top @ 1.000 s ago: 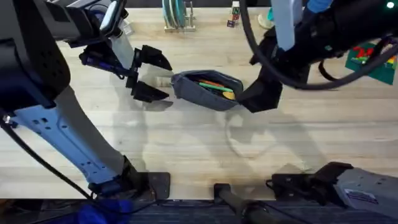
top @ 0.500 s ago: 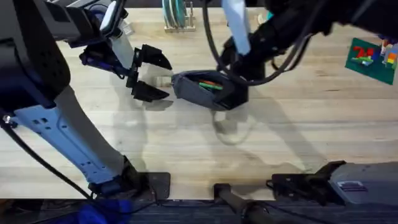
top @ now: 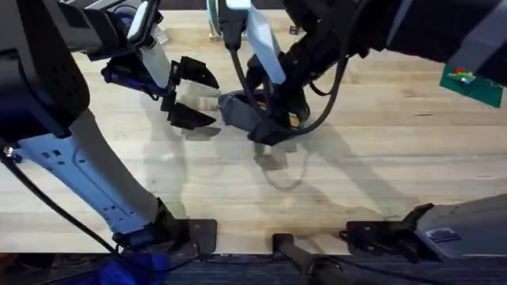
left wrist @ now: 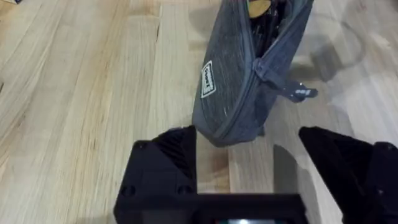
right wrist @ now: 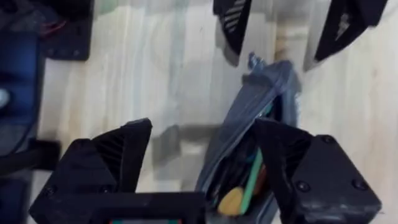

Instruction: Unzip the bag, pick up the pens from the table one at a time and place them inside, then zip the bag closed.

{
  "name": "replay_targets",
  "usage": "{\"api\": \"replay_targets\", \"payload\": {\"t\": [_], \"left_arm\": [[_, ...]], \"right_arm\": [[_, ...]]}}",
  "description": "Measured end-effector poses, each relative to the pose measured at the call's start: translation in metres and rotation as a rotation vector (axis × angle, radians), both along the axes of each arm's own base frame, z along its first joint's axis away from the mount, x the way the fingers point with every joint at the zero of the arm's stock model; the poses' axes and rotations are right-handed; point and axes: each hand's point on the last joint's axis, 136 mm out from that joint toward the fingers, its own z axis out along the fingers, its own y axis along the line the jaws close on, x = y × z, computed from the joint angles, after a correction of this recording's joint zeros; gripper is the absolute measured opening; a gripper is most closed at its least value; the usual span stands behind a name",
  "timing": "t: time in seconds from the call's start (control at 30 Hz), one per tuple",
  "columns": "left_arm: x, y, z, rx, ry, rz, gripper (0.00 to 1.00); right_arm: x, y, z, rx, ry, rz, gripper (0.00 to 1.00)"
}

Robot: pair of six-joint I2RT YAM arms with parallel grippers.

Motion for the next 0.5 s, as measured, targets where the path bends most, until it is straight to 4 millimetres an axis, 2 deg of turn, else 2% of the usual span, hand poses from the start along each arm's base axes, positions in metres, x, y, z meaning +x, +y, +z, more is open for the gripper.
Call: {"api": "replay_targets", "payload": {"t": [0.2, 0.5], "left_arm": [[0.000, 0.000, 0.000, 0.000, 0.000, 0.000, 0.993], [0.000, 0.000, 0.000, 0.000, 0.000, 0.000, 0.993]], "right_arm": [[0.012, 0.013, 0.006, 0.044, -0.077, 0.011, 0.998], [0.022, 0.017, -0.010, -0.058, -0.179, -0.005, 0.998]]}}
